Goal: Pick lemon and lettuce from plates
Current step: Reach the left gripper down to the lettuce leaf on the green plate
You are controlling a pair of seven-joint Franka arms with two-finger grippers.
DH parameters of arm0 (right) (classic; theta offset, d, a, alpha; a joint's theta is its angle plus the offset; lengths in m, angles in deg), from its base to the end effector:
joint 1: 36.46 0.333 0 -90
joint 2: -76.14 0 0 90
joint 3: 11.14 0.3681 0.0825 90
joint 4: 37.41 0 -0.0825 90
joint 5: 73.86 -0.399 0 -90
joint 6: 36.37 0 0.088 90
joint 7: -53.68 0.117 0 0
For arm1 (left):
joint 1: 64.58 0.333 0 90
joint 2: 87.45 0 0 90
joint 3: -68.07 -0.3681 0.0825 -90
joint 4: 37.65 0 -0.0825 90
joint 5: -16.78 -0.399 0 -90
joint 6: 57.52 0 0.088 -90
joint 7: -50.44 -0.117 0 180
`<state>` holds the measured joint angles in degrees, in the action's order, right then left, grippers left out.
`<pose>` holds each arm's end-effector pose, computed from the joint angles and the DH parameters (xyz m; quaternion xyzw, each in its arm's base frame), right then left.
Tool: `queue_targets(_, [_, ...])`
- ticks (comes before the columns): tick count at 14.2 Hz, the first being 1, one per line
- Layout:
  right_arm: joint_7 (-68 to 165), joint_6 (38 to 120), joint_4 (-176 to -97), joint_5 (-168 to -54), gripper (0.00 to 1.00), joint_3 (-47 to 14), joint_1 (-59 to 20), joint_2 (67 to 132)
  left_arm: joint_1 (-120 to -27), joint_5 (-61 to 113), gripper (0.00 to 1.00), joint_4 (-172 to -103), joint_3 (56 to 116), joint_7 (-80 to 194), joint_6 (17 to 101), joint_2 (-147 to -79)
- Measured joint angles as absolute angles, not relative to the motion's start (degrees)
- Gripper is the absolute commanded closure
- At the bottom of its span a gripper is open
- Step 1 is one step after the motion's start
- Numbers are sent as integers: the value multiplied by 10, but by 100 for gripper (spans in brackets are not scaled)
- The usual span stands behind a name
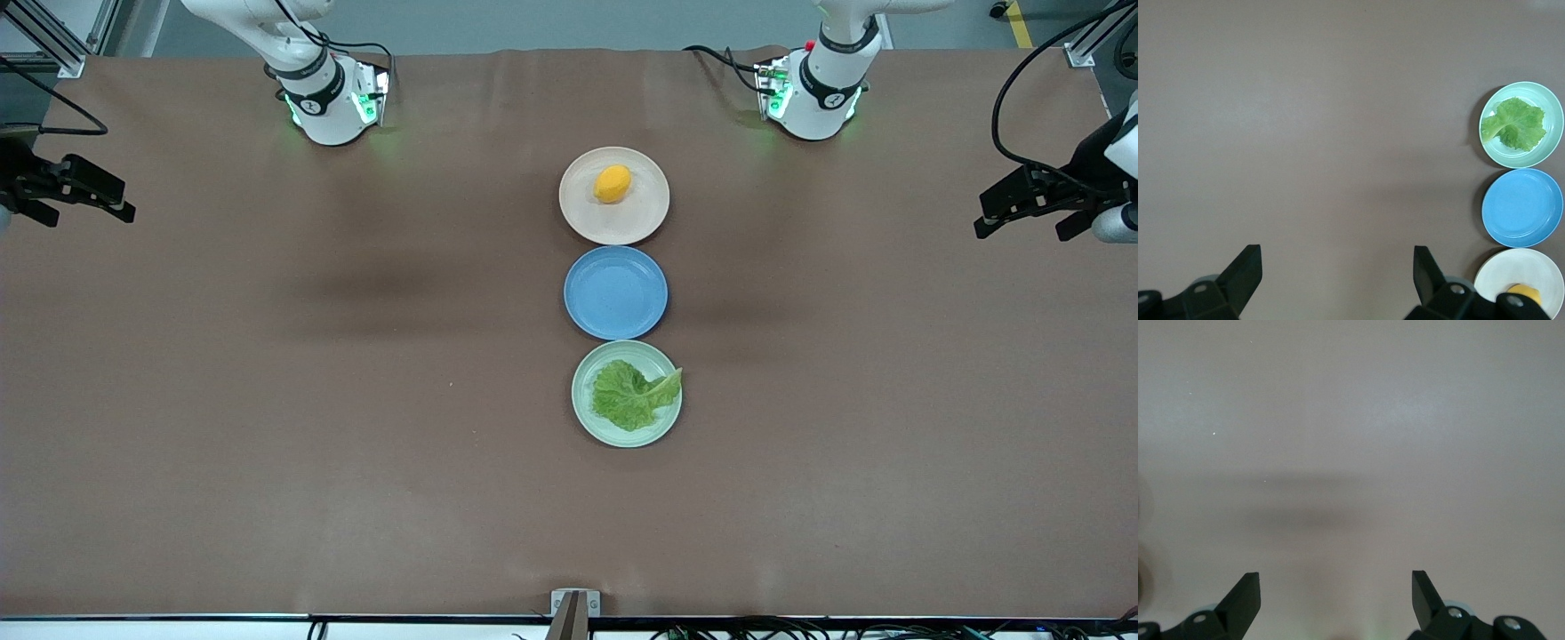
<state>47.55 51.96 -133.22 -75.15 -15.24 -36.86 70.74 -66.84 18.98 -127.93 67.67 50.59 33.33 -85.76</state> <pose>0.5293 -0.0410 0.6667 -0.9996 -0.0146 0.0168 0.0162 0.5606 -0.0226 0.6823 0.9995 -0.0150 0.0194 0.0196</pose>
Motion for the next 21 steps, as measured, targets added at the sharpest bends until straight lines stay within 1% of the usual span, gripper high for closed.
queue_targets(9, [475,523,-1332,-747,0,-152,-369,707,-671,190,0,-1280,677,507,333,-858])
queue_targets(12, [475,522,-1332,-747,0,-152,-369,707,-679,191,0,-1281,689,518,333,-872])
queue_targets(14, [475,522,-1332,-747,0,-152,-369,707,-690,191,0,-1280,713,570,335,-896])
queue_targets(17, [475,522,-1327,-747,0,-153,-369,707,-725,191,0,-1273,742,686,346,-953])
queue_targets(19, [475,522,-1328,-747,0,-153,-369,714,-763,191,0,-1259,745,776,370,-1003])
queue_targets(21, [475,525,-1330,-747,0,-153,-369,735,-799,191,0,-1248,746,875,416,-1054])
